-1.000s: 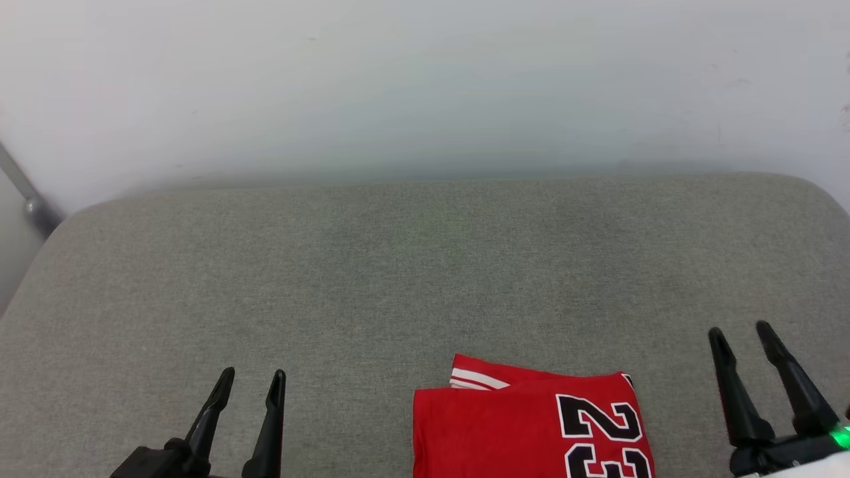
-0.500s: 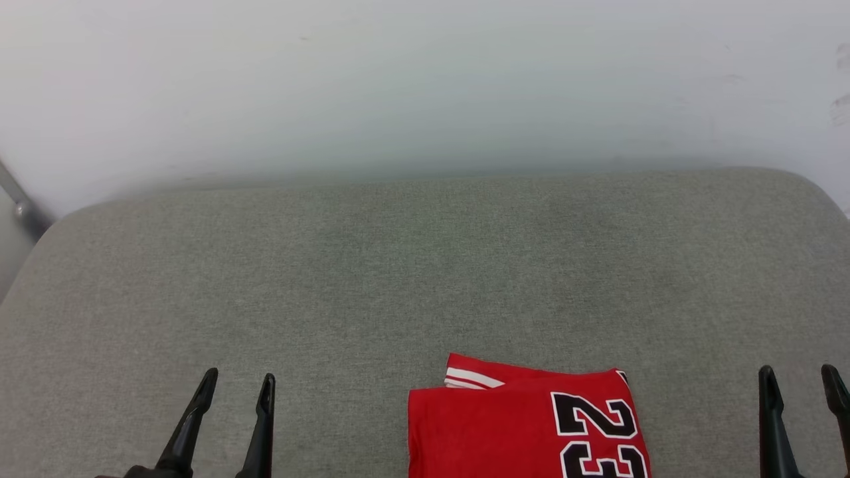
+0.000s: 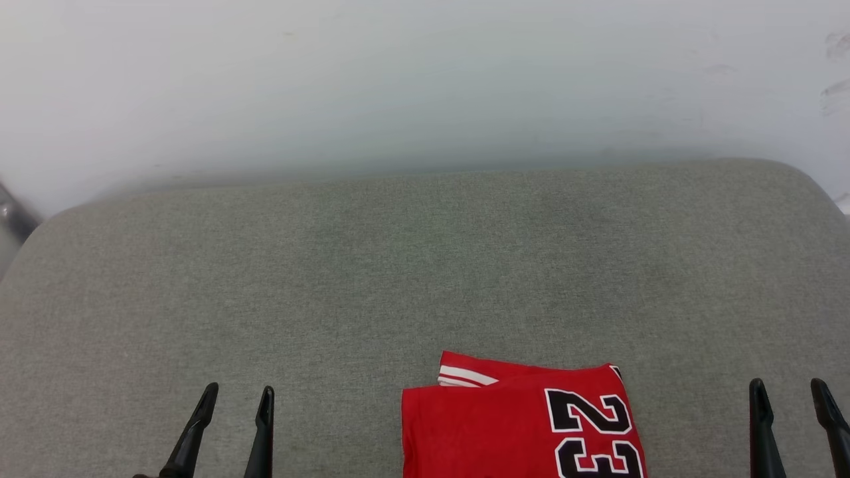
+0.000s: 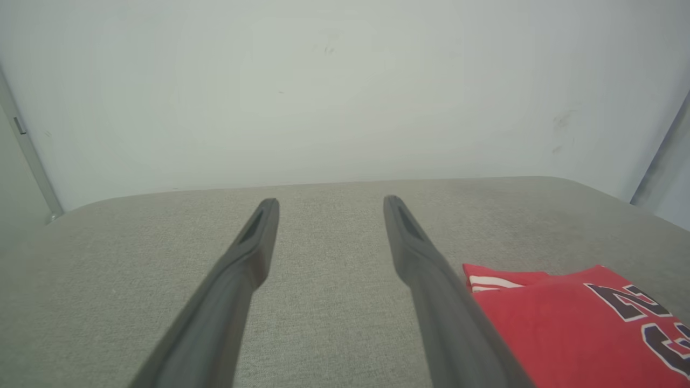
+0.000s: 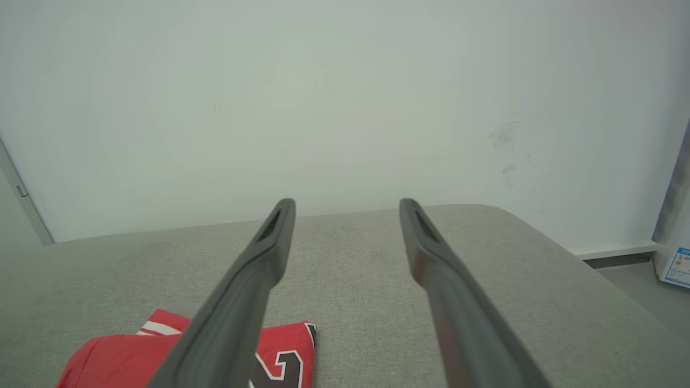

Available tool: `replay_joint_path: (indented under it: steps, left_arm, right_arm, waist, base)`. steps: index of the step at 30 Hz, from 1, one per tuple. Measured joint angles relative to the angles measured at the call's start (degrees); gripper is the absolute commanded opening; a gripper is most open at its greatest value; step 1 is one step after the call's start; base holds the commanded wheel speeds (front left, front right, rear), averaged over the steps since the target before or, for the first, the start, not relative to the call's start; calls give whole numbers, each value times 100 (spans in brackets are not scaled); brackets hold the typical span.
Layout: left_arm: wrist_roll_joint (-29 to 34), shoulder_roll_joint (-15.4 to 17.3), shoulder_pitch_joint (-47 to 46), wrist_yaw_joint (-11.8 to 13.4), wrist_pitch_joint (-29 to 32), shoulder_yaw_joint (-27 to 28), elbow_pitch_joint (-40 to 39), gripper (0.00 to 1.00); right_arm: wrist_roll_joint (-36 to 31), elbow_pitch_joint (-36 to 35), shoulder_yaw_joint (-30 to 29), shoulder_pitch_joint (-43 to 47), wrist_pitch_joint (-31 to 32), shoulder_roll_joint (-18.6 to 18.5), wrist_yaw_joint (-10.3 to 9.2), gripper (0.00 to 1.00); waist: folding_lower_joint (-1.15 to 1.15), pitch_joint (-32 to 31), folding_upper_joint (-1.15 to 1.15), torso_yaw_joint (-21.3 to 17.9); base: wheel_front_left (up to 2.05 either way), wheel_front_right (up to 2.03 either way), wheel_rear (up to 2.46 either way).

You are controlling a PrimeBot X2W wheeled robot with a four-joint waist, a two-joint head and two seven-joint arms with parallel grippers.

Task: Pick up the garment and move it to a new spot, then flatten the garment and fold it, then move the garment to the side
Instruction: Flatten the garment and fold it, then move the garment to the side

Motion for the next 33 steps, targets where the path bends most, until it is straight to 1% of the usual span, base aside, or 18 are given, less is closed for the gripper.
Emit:
replay_joint_path:
  steps: [17, 23, 26, 30, 31, 32, 33]
  left_arm:
    - [1, 44, -10, 0, 0, -34, 120, 100]
    - [30, 101, -20, 0, 0, -159, 132, 100]
    - [30, 108, -23, 0, 0, -169, 147, 100]
    - [37, 120, -23, 0, 0, -176, 197, 100]
    - [42, 126, -18, 0, 0, -174, 208, 100]
    - [43, 125, -19, 0, 0, -196, 229, 100]
    - [44, 134, -16, 0, 0, -226, 252, 100]
  right_arm:
    - [20, 88, -34, -49, -1, -24, -1, 100]
    - [18, 119, -27, -85, -1, -25, 0, 100]
    - [157, 244, -18, -241, -1, -105, 0, 100]
    - [688, 745, 225, -517, 0, -454, -1, 100]
    - [1310, 1327, 604, -909, 2, -878, 2, 100]
    - [1647, 1574, 770, -1141, 13, -1027, 2, 100]
    - [1791, 1746, 1051, -1308, 58, -1306, -12, 100]
  waist:
    - [0, 7, 0, 95]
    - [0, 2, 0, 178]
    - [0, 5, 0, 219]
    - [0, 22, 0, 246]
    - [0, 29, 0, 213]
    - [0, 28, 0, 200]
    - [1, 25, 0, 195]
  base:
    - [0, 0, 0]
    - [0, 0, 0]
    - [0, 0, 0]
    - [0, 0, 0]
    - [0, 0, 0]
    - [0, 0, 0]
    - [0, 0, 0]
